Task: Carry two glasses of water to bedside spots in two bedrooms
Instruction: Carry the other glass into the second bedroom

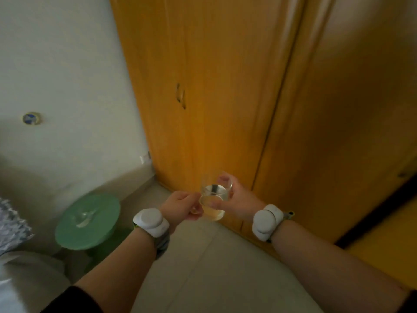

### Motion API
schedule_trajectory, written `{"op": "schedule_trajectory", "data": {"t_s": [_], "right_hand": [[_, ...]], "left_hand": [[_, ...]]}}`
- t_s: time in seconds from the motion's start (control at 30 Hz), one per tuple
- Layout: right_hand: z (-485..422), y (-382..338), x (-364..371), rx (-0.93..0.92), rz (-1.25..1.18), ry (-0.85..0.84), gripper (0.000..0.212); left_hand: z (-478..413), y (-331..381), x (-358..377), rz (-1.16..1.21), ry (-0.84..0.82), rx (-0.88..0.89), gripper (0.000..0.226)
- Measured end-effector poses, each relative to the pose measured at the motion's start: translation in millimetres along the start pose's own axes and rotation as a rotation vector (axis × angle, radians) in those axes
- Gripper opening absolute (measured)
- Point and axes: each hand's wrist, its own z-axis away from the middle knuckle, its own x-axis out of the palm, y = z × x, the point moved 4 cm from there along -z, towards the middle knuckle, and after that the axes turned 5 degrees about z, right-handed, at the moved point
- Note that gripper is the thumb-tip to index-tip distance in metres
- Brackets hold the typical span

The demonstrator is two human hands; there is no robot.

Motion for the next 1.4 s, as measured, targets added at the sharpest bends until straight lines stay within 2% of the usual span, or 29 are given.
{"op": "schedule_trajectory", "data": {"t_s": [0.1, 0.23, 0.37, 0.43, 0.57, 0.83, 0.9, 1.03, 1.13, 1.23, 1.4], "right_hand": [[50.1, 25.8, -51.6, 0.059, 0.001, 0.133, 0.085], [92.9, 42.9, -92.4, 0.113, 0.025, 0.259, 0.092], [139.2, 69.1, -131.6, 0.202, 0.003, 0.453, 0.094], [152.8, 75.2, -141.3, 0.239, -0.003, 0.49, 0.095], [191.2, 94.6, -166.3, 0.356, -0.008, 0.66, 0.099], [287.1, 134.9, -177.4, 0.547, -0.094, 1.065, 0.09], [304.0, 138.7, -178.8, 0.562, -0.107, 1.112, 0.089], [360.7, 152.5, -181.6, 0.61, -0.13, 1.246, 0.072], [405.3, 166.2, -186.1, 0.639, -0.135, 1.322, 0.072], [452.1, 185.9, -196.7, 0.647, -0.149, 1.368, 0.071], [527.1, 218.9, -225.0, 0.676, -0.118, 1.386, 0.07]], "left_hand": [[7.7, 12.0, 68.7, 0.002, -0.138, -0.001, 0.036], [6.7, 17.1, 128.6, 0.032, -0.267, 0.015, 0.049], [5.4, 29.8, 196.1, -0.095, -0.479, 0.03, 0.045], [5.7, 35.0, 214.5, -0.122, -0.521, 0.053, 0.042], [15.8, 47.4, 267.6, -0.277, -0.73, 0.159, 0.035], [54.4, 35.2, 369.1, -0.404, -1.125, 0.143, 0.028], [61.6, 32.2, 385.7, -0.415, -1.164, 0.177, 0.026], [93.5, 18.9, 434.4, -0.473, -1.316, 0.234, 0.029], [124.3, 10.4, 472.4, -0.526, -1.397, 0.301, 0.033], [157.4, 2.8, 515.5, -0.585, -1.448, 0.369, 0.037], [210.2, -13.4, 586.5, -0.636, -1.472, 0.381, 0.035]]}}
